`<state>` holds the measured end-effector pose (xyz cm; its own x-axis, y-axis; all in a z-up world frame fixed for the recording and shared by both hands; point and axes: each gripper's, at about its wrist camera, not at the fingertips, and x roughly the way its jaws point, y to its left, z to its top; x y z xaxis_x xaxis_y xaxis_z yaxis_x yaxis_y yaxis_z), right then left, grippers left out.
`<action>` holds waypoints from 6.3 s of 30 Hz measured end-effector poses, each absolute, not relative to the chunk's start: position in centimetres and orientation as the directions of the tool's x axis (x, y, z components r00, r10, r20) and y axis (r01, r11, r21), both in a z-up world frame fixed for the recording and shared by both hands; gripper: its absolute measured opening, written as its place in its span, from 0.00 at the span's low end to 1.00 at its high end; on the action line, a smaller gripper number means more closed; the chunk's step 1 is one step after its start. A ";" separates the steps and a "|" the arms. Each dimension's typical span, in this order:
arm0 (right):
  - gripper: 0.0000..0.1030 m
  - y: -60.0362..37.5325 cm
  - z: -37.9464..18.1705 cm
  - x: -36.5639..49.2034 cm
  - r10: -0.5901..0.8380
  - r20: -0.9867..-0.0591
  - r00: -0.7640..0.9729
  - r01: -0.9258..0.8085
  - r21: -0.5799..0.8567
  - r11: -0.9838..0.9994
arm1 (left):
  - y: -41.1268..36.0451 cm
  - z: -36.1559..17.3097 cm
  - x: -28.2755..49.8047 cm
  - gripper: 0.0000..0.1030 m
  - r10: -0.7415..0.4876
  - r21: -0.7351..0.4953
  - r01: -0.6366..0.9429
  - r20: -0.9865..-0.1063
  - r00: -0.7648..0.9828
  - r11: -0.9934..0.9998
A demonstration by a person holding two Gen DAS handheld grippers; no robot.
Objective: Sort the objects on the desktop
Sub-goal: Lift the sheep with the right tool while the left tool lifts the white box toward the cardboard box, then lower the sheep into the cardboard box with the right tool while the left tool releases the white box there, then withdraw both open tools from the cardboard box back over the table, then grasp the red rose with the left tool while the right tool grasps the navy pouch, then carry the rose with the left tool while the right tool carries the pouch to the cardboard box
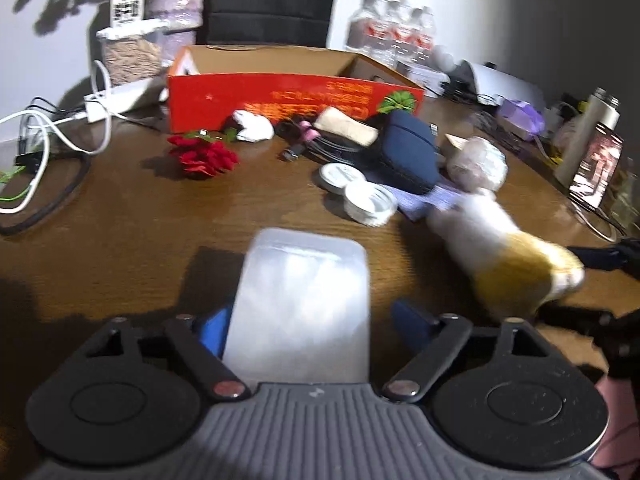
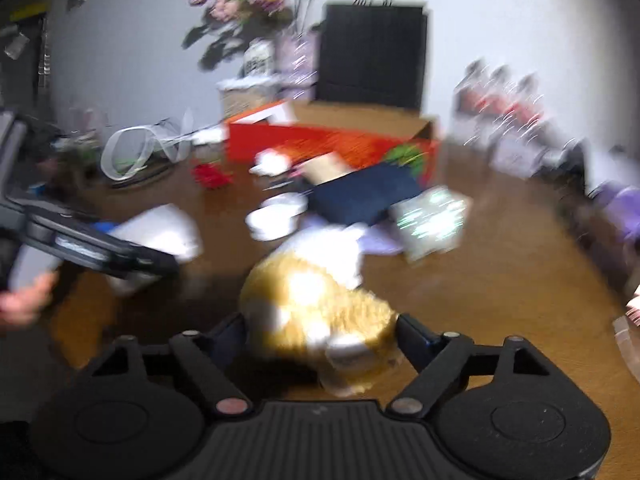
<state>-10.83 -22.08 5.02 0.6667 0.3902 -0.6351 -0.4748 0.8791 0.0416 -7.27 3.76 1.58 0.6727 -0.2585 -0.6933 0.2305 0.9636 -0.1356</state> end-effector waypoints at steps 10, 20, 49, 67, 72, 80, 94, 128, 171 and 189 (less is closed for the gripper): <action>0.46 -20.8 3.8 -8.8 0.468 -0.620 0.630 -0.592 0.007 0.806 | 4.7 1.1 -8.1 0.81 -0.283 -0.153 0.247 -0.681 0.675 0.957; 0.59 -18.0 3.5 -9.8 0.206 -0.578 0.789 -0.223 0.043 0.974 | 1.8 1.0 -8.8 0.68 -0.124 -0.035 0.135 -0.664 0.738 0.990; 0.44 -22.2 14.8 7.1 0.351 -0.447 0.823 -0.325 0.136 0.936 | 4.8 14.2 6.7 0.66 -0.212 -0.110 0.181 -0.477 0.853 0.977; 0.47 -12.1 2.7 38.3 0.234 -0.850 0.471 -0.251 0.125 0.960 | 3.9 5.2 36.3 0.65 -0.001 0.049 0.072 -0.821 0.570 0.996; 0.64 -12.4 2.3 38.9 0.227 -0.848 0.479 -0.207 0.142 0.968 | 3.8 5.5 36.9 0.71 -0.004 0.044 0.072 -0.829 0.559 0.996; 0.77 -15.0 9.0 35.4 0.256 -0.781 0.569 -0.209 0.164 0.964 | 5.0 11.7 33.4 0.91 -0.028 0.025 0.074 -0.765 0.643 0.997; 0.86 -18.4 9.2 9.9 0.283 -0.600 0.748 -0.287 0.091 0.954 | 4.3 11.9 10.7 1.00 -0.092 -0.066 0.065 -0.615 0.783 0.996; 0.86 -21.8 1.7 -4.0 0.304 -0.490 0.817 -0.198 0.257 0.946 | 3.7 2.0 -4.8 1.00 -0.067 -0.012 0.071 -0.530 0.845 0.997; 0.72 -15.7 3.1 4.4 0.202 -0.707 0.678 -0.152 0.135 0.979 | 5.3 1.8 -0.8 0.38 -0.201 -0.177 0.121 -0.564 0.801 0.977; 0.61 -19.8 6.7 -4.0 0.316 -0.607 0.729 -0.300 0.132 0.945 | 5.4 3.0 -4.5 0.38 -0.282 -0.215 0.191 -0.567 0.774 0.958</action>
<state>-3.99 -19.82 6.68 0.7293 0.3159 -0.6069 -0.2996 0.9449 0.1317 -4.54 5.36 3.03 0.7742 -0.2817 -0.5668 0.1913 0.9578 -0.2147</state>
